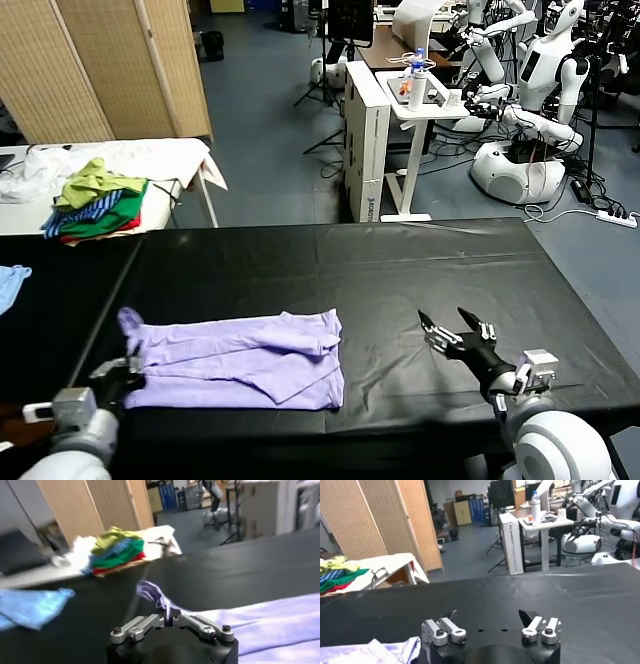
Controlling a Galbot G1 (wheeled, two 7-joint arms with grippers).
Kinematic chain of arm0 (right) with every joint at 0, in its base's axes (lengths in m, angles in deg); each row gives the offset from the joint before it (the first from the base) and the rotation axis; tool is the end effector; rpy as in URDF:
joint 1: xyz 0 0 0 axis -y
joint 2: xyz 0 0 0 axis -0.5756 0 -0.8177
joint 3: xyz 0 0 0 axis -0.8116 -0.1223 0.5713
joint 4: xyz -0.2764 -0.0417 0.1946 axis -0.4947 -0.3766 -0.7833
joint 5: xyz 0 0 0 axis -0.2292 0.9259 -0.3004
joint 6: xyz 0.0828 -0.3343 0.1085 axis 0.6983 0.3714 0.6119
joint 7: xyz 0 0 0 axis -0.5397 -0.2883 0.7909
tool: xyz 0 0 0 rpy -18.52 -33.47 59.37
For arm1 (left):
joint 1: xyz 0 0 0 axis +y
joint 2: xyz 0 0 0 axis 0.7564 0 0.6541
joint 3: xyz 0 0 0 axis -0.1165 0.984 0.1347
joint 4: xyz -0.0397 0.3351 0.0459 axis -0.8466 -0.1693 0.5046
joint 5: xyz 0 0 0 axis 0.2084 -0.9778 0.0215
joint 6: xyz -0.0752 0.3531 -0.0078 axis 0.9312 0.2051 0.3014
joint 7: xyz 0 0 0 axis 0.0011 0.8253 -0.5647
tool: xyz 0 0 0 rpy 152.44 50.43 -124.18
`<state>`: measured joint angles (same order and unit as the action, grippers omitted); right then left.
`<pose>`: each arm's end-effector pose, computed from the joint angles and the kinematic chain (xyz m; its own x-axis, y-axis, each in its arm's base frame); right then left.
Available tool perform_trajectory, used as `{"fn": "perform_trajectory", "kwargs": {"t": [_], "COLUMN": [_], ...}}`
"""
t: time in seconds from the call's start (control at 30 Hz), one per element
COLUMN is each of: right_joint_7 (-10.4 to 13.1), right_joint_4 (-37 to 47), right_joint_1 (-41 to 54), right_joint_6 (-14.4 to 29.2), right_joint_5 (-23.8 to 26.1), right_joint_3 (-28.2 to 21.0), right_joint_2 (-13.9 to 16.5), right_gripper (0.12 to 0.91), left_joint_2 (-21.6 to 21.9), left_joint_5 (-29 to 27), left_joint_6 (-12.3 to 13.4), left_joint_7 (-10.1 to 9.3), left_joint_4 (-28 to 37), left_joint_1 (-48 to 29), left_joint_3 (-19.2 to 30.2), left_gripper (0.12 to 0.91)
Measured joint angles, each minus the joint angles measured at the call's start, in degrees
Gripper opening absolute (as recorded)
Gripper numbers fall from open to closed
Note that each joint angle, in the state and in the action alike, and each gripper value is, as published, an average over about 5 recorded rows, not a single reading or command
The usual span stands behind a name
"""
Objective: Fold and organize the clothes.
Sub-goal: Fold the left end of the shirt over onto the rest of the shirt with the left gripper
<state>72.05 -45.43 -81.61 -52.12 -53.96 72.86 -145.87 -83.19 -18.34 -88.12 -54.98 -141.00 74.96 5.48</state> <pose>0.2081 -0.0722 -0.2015 -0.9235 -0.1882 0.3343 -0.1433 0.9775 0.1545 0.1748 0.0882 -0.2191 -0.8913 -0.1107 0.4397 -0.1459 0.9882 -0.0469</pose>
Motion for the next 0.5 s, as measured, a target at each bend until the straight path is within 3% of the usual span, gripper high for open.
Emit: {"fn": "perform_trajectory", "kwargs": {"t": [0.27,0.5], "right_joint_7": [-0.06,-0.16], "right_joint_4": [0.09,0.35], "right_joint_1": [-1.71,-2.41], "right_joint_6": [0.14,0.25], "right_joint_5": [1.29,2.28], "right_joint_3": [0.13,-0.03], "right_joint_2": [-1.26,-2.14], "right_gripper": [0.907,0.907], "left_joint_2": [-3.94,-5.51], "left_joint_5": [12.79,18.99], "left_joint_6": [-3.78,-4.32], "left_joint_7": [-4.28,-4.57], "left_joint_4": [-2.89,-2.16], "left_joint_1": [-3.43,-6.44], "left_joint_3": [8.04,14.15], "left_gripper": [0.189,0.189]}}
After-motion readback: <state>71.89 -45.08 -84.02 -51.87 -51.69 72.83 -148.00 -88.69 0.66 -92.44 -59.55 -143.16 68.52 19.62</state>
